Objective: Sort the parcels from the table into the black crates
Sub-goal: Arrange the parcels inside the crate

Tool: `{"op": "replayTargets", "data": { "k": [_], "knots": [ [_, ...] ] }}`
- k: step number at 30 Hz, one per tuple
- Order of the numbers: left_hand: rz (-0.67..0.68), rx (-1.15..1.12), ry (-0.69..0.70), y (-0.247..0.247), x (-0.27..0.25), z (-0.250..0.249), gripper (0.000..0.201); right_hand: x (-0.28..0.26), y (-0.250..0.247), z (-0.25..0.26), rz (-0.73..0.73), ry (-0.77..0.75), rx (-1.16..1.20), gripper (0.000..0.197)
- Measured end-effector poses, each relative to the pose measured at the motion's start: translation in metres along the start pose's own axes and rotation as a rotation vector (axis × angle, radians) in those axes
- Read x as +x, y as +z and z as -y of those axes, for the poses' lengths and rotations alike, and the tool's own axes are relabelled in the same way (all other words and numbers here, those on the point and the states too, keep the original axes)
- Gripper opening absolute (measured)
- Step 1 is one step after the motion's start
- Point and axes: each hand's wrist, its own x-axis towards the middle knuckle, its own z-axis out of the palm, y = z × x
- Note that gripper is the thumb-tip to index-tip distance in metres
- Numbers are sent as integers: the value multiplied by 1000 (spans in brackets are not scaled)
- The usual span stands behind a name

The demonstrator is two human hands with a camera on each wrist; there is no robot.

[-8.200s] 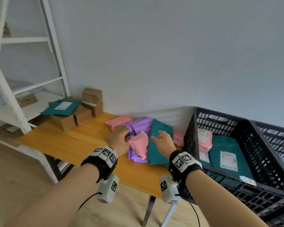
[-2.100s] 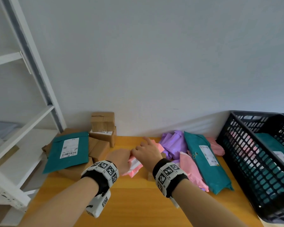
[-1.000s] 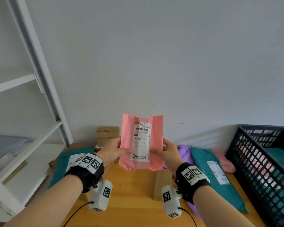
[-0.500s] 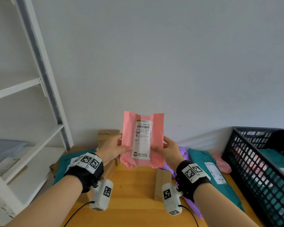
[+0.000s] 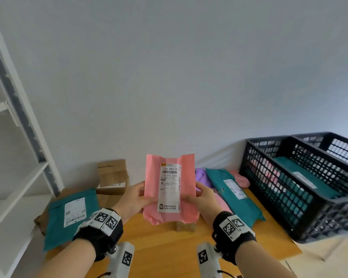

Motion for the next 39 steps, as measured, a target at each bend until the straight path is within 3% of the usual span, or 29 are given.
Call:
{"op": "replayTargets", "data": {
  "k": [9, 21, 30, 39],
  "knots": [
    [211, -13, -59, 65, -22, 33, 47, -86, -38, -32, -225, 123, -64, 36],
    [396, 6, -66, 203, -35, 33, 34, -186, -133, -44, -535, 227, -79, 25],
    [444, 37, -58, 342, -57, 15, 42, -249, -250, -50, -620, 264, -81, 30],
    [417, 101, -4, 474, -85, -14, 53, -301, -380, -45, -538, 239, -108, 55]
  ]
}}
